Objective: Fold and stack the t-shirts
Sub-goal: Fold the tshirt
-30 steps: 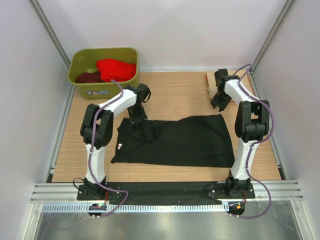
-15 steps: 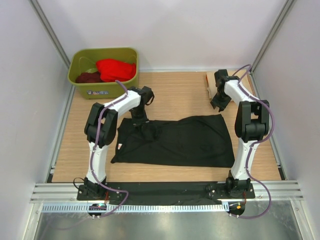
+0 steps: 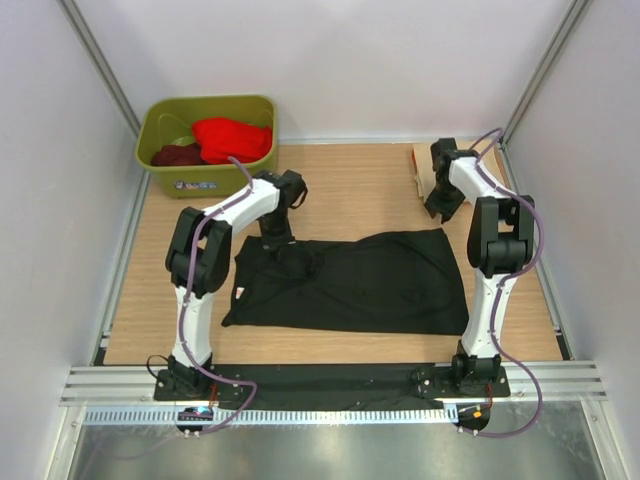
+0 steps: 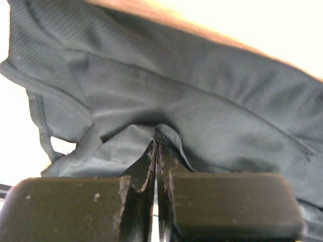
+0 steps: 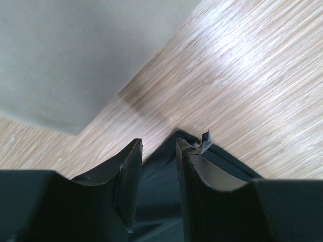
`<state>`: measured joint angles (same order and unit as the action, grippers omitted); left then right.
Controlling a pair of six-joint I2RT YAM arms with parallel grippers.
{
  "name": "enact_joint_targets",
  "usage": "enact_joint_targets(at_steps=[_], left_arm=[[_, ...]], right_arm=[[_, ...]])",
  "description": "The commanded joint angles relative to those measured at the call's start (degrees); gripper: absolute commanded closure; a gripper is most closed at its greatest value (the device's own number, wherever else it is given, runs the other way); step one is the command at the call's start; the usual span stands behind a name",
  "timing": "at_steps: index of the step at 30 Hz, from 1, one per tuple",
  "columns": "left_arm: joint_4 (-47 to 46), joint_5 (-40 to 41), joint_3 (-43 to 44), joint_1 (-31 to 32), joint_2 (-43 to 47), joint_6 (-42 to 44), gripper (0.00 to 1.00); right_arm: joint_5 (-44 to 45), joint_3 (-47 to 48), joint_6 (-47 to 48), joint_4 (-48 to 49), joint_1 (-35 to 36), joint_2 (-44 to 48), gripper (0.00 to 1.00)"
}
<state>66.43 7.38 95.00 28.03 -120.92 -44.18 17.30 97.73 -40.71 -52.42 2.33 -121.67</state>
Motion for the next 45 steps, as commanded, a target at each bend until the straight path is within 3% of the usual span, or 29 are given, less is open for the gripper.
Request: enact_joint_targets(at_steps=[1,16,45], left_arm=[[1.51,0.80,0.27,0.09,5.61,0.68,1.00],[3.26,3.17,1.41,0.09,8.51,2.52,1.00],[3.88,4.22,2.65,-0.08,10.80,2.70,1.00]], right_arm=[[2.29,3.33,-0.51,-2.67,-0.83,-1.46,0.60],[2.65,3.87,-4.38,-8.22,-0.92,-0.76,0.60],[3.36,0.44,-8.77,-7.34,-1.01,-3.05,0.63]])
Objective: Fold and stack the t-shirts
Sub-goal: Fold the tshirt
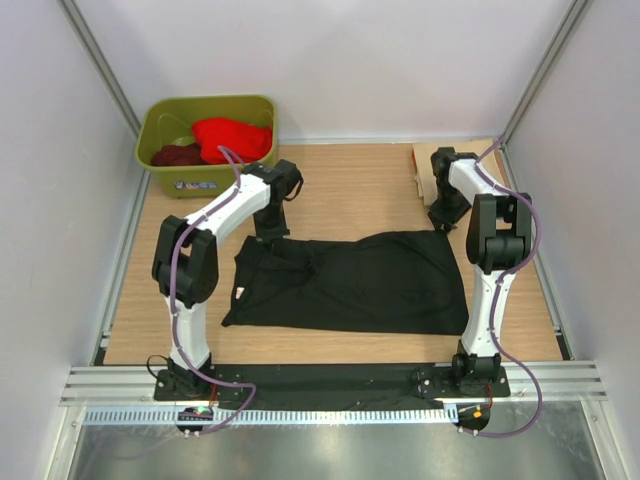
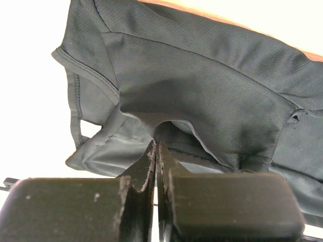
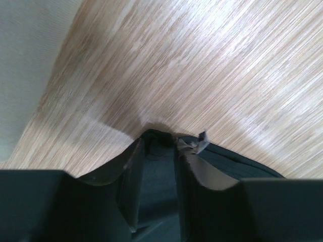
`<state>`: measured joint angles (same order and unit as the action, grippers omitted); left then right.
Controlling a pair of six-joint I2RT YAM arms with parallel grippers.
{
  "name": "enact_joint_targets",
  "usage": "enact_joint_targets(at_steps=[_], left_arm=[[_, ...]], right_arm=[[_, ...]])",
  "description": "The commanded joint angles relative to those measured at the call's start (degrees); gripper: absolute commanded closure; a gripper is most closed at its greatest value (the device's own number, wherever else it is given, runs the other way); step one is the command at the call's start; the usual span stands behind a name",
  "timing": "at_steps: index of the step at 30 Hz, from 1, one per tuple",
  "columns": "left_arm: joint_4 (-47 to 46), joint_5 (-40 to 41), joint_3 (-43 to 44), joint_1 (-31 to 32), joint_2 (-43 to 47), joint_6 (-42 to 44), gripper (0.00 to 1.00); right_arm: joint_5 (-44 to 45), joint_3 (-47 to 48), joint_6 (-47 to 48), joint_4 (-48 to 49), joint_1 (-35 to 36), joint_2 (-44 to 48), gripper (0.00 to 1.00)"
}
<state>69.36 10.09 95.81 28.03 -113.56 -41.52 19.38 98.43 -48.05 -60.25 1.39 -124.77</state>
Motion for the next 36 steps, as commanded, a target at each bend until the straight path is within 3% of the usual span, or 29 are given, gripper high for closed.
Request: enact_joint_targets(at_steps=[1,3,5,21,28,36], left_arm=[[0.95,1.51,1.75,-0.17,3.52,0.03,1.00],[1.30,1.51,1.66,-0.26,3.61,0.03,1.00],[1.56,1.60,1.57,-0.43,3.78,0.29,1.00],[5.25,2.57,-3.96,-3.51,12.48,1.79,1.00],[7.01,3.36,-5.10,-3.60,16.08,3.20,1.00],[6.75,1.43,-12.21,-3.60,19.07,4.69,1.00]], right_arm=[[1.28,-0.78,-1.34,0.83,-0.07,0.23,0.65],[1.63,-1.31,-1.26,1.62,-0.07,1.01,0.89],[3.11,-1.14,0.05,1.45,-0.24,1.54,0.99],[2.42,-12.03,12.28,11.99,-2.35,16.40,0.99],[2.60,-18.26,13.34,13.05,-2.44,22.63,0.99],[4.18,-29.76,12.02,11.99,-2.36,31.07,0.99]])
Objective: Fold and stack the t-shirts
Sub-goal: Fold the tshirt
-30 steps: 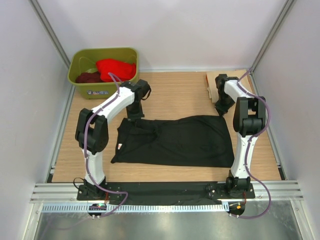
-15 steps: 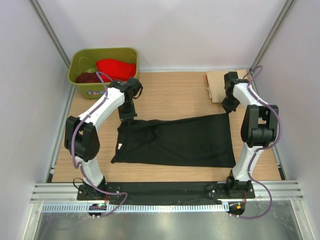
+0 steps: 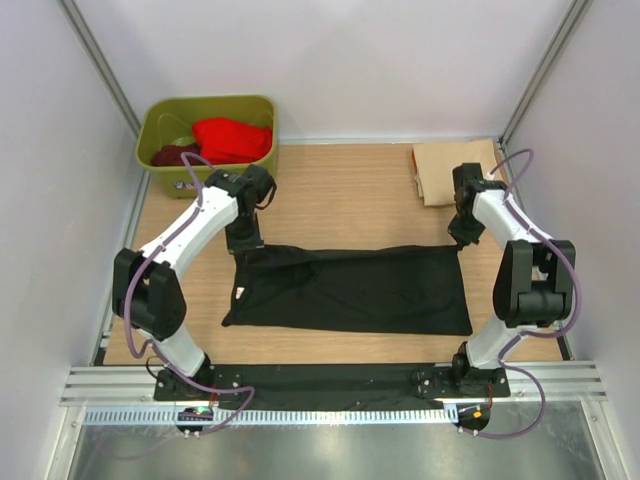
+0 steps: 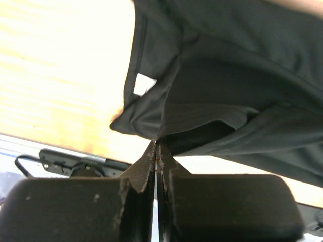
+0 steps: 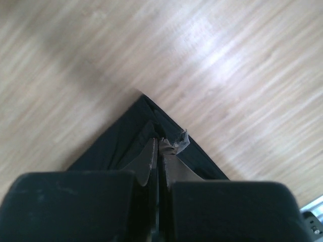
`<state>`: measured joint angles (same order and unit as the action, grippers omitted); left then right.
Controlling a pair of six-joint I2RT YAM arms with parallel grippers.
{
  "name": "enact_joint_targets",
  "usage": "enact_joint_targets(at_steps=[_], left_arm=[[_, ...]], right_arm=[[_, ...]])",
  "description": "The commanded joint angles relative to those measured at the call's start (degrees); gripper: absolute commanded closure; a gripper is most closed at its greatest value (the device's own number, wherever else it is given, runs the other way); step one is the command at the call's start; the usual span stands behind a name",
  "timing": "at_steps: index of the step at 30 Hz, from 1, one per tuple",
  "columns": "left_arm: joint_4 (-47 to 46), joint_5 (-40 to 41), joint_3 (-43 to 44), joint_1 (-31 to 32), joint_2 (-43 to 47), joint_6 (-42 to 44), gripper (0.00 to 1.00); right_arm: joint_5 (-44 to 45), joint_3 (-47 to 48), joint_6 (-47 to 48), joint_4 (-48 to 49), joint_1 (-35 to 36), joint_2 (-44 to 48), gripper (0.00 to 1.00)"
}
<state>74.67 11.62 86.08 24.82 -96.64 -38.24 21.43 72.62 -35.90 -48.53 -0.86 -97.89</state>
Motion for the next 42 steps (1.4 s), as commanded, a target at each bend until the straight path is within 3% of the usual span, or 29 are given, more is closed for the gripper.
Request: enact_joint_targets(at_steps=[1,20,23,26,30,35,42], left_arm=[[1.35,-0.63,-3.20,-0.30,2.33,1.33,1.00],[-1.11,-4.58,-10.84,-0.21,-0.56,2.64,1.00],[-0.76,-4.85,-11.37,0.14,-1.97,2.73,1.00],[-0.06,-4.85,-11.20,0.67,-2.68,2.64,0.91],[0.73,-6.60,-9.89,0.93,-2.41,1.85,0.61],[-0.75,-6.96,-3.74,0.85,-3.73,1.06,0.58],[-9.37,-13.18,1.81,0.93,-9.08,1.06,0.59]], right_arm=[[1.78,-5.11,-0.22,0.80,-0.19,5.59,0.99],[0.98,-18.65,-7.52,0.10,-0.19,9.11,0.99],[1.16,-18.57,-7.43,-0.50,-0.19,9.99,0.94],[1.33,-17.34,-7.96,-2.79,-0.19,11.13,0.79],[-0.07,-14.97,-8.92,-6.30,-0.10,14.30,0.73],[-4.72,-13.47,-7.53,-3.86,-0.19,15.80,0.67],[-10.45,-15.57,-4.35,2.74,-0.19,12.46,0.67]])
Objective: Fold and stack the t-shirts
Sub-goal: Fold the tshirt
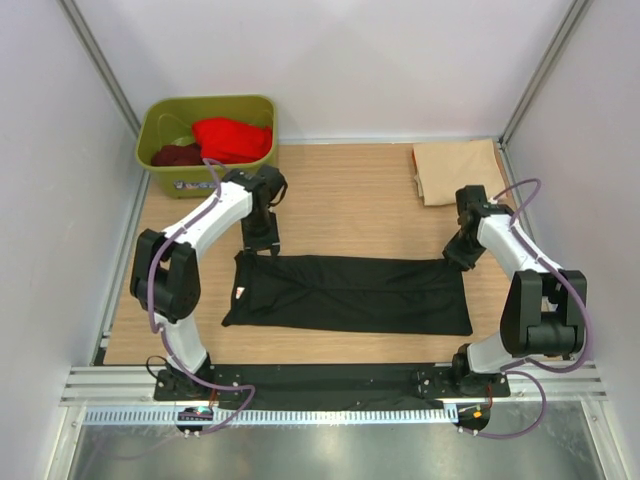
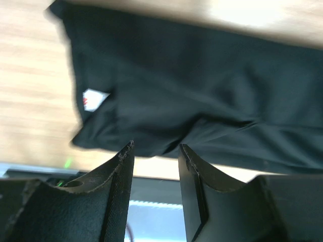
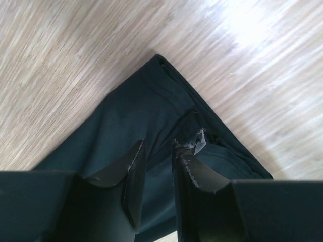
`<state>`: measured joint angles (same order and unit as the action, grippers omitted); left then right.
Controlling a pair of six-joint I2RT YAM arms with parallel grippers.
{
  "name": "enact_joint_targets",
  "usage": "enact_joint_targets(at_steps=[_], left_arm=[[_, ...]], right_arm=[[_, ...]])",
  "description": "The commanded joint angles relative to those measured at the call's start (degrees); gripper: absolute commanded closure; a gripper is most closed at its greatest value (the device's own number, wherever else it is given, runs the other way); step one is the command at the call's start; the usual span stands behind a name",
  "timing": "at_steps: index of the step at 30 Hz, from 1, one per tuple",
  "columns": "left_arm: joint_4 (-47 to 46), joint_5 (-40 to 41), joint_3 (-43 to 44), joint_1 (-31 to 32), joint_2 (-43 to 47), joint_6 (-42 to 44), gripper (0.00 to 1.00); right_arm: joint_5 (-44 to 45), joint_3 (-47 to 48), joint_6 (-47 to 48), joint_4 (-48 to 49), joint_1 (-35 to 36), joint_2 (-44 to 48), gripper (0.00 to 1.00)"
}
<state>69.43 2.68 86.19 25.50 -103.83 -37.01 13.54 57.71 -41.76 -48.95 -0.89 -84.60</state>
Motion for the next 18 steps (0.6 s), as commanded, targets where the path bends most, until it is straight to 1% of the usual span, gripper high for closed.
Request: enact_joint_targets(at_steps=[1,3,6,7,9,11,18], left_arm=[[-3.86,-6.09,1.61,0.26,-2.86,-0.16,0.59],[-3.77,-7.16,-0.13,0.25,-3.31,0.71,0.58],[-8.15,-10.93,-4.96,0.26,-1.82,2.81,0.57],[-11.48,-15.20,-6.11,0.17,-0.94,3.43,0.57],[-15.44,-18.48,-9.09,0.52,-0.50,3.97,0.58],[-16.95,-21.47,-10.25,1.31,-0.14,4.32,0.59],[-16.43,-19.21,-12.45,3.85,-1.28,5.55,0.60]], right_arm=[[-2.47,-1.37,1.42,3.16,-0.17,-1.18,0.66],[-2.47,-4.17,1.50,4.82,-0.17,-1.45,0.67],[-1.94,-6.90,1.94,6.84,-0.17,-1.97,0.67],[-1.59,-7.26,2.03,7.02,-0.17,-2.67,0.67],[-0.89,-7.26,2.64,7.20,-0.17,-3.47,0.67],[-0.36,-7.18,2.82,7.03,-0.17,-4.00,0.69],[-0.09,-6.74,3.09,6.94,-0.08,-3.56,0.70]])
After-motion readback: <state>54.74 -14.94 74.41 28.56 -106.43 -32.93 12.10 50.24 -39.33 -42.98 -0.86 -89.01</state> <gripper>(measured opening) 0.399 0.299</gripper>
